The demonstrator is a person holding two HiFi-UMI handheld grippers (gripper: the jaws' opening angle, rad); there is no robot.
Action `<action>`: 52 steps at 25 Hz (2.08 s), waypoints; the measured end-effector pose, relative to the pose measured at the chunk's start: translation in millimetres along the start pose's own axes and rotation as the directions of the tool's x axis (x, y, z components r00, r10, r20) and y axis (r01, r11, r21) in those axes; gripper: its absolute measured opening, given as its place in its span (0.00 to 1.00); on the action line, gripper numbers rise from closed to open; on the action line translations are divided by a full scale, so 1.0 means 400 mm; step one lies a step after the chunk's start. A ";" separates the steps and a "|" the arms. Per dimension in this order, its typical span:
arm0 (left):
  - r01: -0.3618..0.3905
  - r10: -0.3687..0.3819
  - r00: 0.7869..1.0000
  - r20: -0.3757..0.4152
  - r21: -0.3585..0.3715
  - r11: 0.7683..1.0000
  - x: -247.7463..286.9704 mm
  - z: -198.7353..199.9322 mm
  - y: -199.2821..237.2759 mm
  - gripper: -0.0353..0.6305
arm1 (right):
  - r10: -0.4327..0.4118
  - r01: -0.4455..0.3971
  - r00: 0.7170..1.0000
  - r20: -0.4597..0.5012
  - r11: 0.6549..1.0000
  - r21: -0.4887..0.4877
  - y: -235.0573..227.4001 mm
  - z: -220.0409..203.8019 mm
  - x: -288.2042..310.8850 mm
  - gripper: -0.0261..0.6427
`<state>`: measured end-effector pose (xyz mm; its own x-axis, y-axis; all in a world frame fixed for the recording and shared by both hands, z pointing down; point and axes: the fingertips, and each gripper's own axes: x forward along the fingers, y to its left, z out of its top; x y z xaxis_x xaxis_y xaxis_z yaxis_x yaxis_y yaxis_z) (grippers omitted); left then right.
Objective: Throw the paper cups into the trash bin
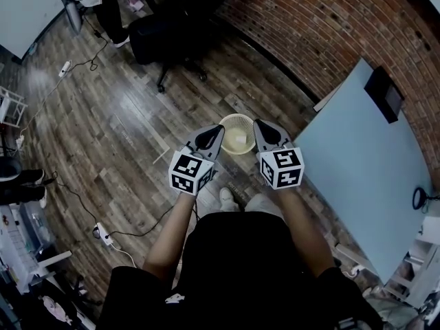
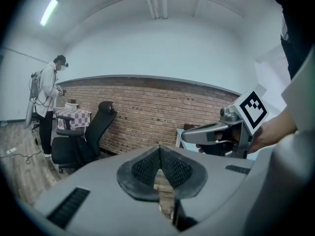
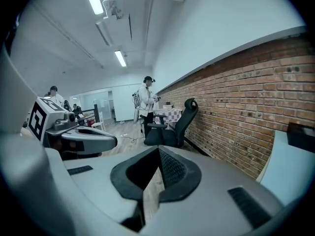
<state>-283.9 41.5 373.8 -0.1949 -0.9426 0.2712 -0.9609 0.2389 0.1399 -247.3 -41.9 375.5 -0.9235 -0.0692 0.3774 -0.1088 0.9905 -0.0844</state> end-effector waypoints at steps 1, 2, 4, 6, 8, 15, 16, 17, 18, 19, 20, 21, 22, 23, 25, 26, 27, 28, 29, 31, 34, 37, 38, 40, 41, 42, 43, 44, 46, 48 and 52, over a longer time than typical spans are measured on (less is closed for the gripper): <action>0.000 0.000 1.000 0.002 0.000 1.000 0.000 0.001 -0.002 0.07 | 0.000 0.000 1.000 0.004 1.000 0.000 0.000 0.002 -0.003 0.05; 0.000 0.000 1.000 0.002 0.000 1.000 -0.002 0.000 -0.002 0.07 | 0.001 0.000 1.000 0.008 1.000 -0.001 0.000 0.004 -0.006 0.04; -0.002 0.002 1.000 0.001 0.003 1.000 -0.005 -0.005 -0.005 0.07 | 0.003 -0.003 1.000 0.017 1.000 -0.001 0.003 0.009 -0.014 0.05; -0.002 0.002 1.000 0.004 0.003 1.000 -0.007 0.000 -0.013 0.07 | 0.006 -0.006 1.000 0.028 1.000 -0.002 0.004 0.017 -0.025 0.04; -0.004 0.004 1.000 0.011 0.004 1.000 -0.007 0.010 -0.025 0.07 | 0.010 -0.010 0.999 0.040 1.000 -0.002 0.002 0.027 -0.041 0.04; -0.028 0.028 1.000 0.013 0.006 1.000 -0.008 0.014 -0.086 0.07 | 0.042 -0.041 0.997 0.071 0.999 -0.011 -0.008 0.046 -0.103 0.04; -0.031 0.031 0.999 0.011 0.010 0.999 -0.011 0.014 -0.092 0.07 | 0.049 -0.047 0.996 0.075 0.999 -0.020 -0.004 0.048 -0.112 0.04; -0.035 0.035 0.999 0.011 0.013 0.999 -0.014 0.016 -0.099 0.07 | 0.054 -0.051 0.995 0.079 0.998 -0.032 0.000 0.051 -0.122 0.04; -0.039 0.039 0.999 0.013 0.015 0.999 -0.017 0.020 -0.105 0.07 | 0.058 -0.055 0.995 0.083 0.998 -0.042 0.003 0.054 -0.131 0.04; -0.042 0.042 0.999 0.018 0.015 0.999 -0.020 0.027 -0.113 0.07 | 0.062 -0.058 0.994 0.088 0.997 -0.048 0.006 0.057 -0.140 0.04; -0.046 0.045 0.999 0.024 0.015 0.999 -0.023 0.036 -0.122 0.07 | 0.067 -0.062 0.993 0.092 0.997 -0.052 0.009 0.060 -0.150 0.04; -0.050 0.049 0.998 0.027 0.018 0.999 -0.026 0.041 -0.132 0.07 | 0.071 -0.066 0.993 0.097 0.996 -0.058 0.012 0.062 -0.160 0.04; -0.054 0.053 0.998 0.026 0.028 0.998 -0.028 0.043 -0.144 0.07 | 0.075 -0.068 0.992 0.101 0.995 -0.066 0.013 0.063 -0.171 0.04; -0.058 0.057 0.998 0.022 0.042 0.997 -0.029 0.043 -0.157 0.07 | 0.078 -0.070 0.991 0.105 0.995 -0.075 0.014 0.064 -0.182 0.04; -0.061 0.059 0.998 0.023 0.060 0.996 -0.032 0.046 -0.184 0.07 | 0.088 -0.078 0.989 0.118 0.994 -0.082 0.017 0.068 -0.205 0.04; -0.062 0.060 0.998 0.030 0.058 0.996 -0.036 0.050 -0.195 0.07 | 0.094 -0.085 0.988 0.126 0.993 -0.080 0.019 0.069 -0.216 0.04; -0.065 0.063 0.997 0.038 0.053 0.996 -0.042 0.055 -0.203 0.07 | 0.101 -0.091 0.986 0.130 0.993 -0.078 0.021 0.068 -0.226 0.04; -0.068 0.066 0.997 0.044 0.048 0.997 -0.047 0.058 -0.211 0.07 | 0.105 -0.096 0.986 0.132 0.993 -0.075 0.023 0.065 -0.235 0.04; -0.069 0.067 0.997 0.048 0.044 0.997 -0.052 0.059 -0.220 0.07 | 0.107 -0.099 0.985 0.133 0.993 -0.071 0.024 0.062 -0.246 0.04; -0.069 0.066 0.996 0.051 0.046 0.997 -0.060 0.062 -0.238 0.07 | 0.107 -0.099 0.985 0.137 0.993 -0.063 0.024 0.057 -0.270 0.04; -0.067 0.064 0.997 0.053 0.053 0.996 -0.068 0.062 -0.272 0.07 | 0.108 -0.101 0.983 0.145 0.993 -0.055 0.020 0.050 -0.307 0.04; -0.073 0.070 0.996 0.051 0.060 0.996 -0.083 0.058 -0.305 0.07 | 0.111 -0.104 0.982 0.153 0.993 -0.054 0.020 0.045 -0.344 0.04; -0.077 0.074 0.996 0.052 0.059 0.995 -0.088 0.059 -0.314 0.07 | 0.111 -0.104 0.981 0.156 0.993 -0.054 0.019 0.044 -0.356 0.04; -0.083 0.079 0.995 0.061 0.053 0.995 -0.097 0.066 -0.337 0.07 | 0.110 -0.103 0.981 0.161 0.993 -0.049 0.017 0.041 -0.382 0.04; -0.083 0.079 0.994 0.069 0.053 0.995 -0.102 0.073 -0.350 0.07 | 0.109 -0.103 0.981 0.163 0.994 -0.046 0.017 0.038 -0.394 0.04; -0.083 0.079 0.994 0.076 0.055 0.995 -0.108 0.078 -0.362 0.07 | 0.108 -0.102 0.980 0.165 0.994 -0.045 0.018 0.035 -0.405 0.04; -0.083 0.079 0.994 0.081 0.059 0.995 -0.114 0.080 -0.372 0.07 | 0.108 -0.101 0.980 0.168 0.994 -0.045 0.020 0.032 -0.416 0.04; -0.084 0.079 0.993 0.084 0.063 0.994 -0.120 0.080 -0.382 0.07 | 0.108 -0.101 0.980 0.170 0.994 -0.046 0.023 0.028 -0.428 0.04; -0.086 0.080 0.993 0.089 0.070 0.994 -0.133 0.079 -0.405 0.07 | 0.108 -0.101 0.979 0.175 0.994 -0.046 0.028 0.020 -0.454 0.04; -0.091 0.084 0.992 0.094 0.078 0.993 -0.144 0.074 -0.426 0.07 | 0.108 -0.102 0.978 0.178 0.994 -0.045 0.030 0.011 -0.480 0.04; -0.097 0.090 0.991 0.102 0.073 0.993 -0.171 0.075 -0.467 0.07 | 0.111 -0.104 0.977 0.181 0.993 -0.048 0.042 -0.004 -0.522 0.04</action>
<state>-96.9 54.3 300.7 -0.2993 -0.9361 0.1846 -0.9491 0.3120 0.0433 -55.7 -10.6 296.9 -0.9811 0.0208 0.1926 0.0057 0.9969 -0.0789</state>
